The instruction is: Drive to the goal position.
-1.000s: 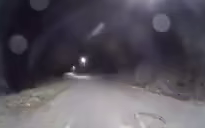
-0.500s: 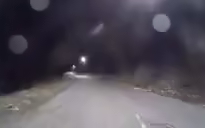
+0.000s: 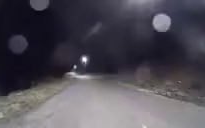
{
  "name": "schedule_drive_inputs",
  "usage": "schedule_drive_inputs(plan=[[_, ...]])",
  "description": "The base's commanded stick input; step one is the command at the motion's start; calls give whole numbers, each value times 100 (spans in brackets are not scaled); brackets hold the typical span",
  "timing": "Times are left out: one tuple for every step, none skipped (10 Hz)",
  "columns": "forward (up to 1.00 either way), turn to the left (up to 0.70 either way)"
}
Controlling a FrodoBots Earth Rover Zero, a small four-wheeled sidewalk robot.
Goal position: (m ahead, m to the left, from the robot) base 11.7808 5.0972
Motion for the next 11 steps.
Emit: schedule_drive_inputs(plan=[[70, 9], [70, 10], [70, 10], [70, 9], [70, 9], [70, 9], [70, 9], [70, 9], [70, 9], [70, 9], [70, 9]])
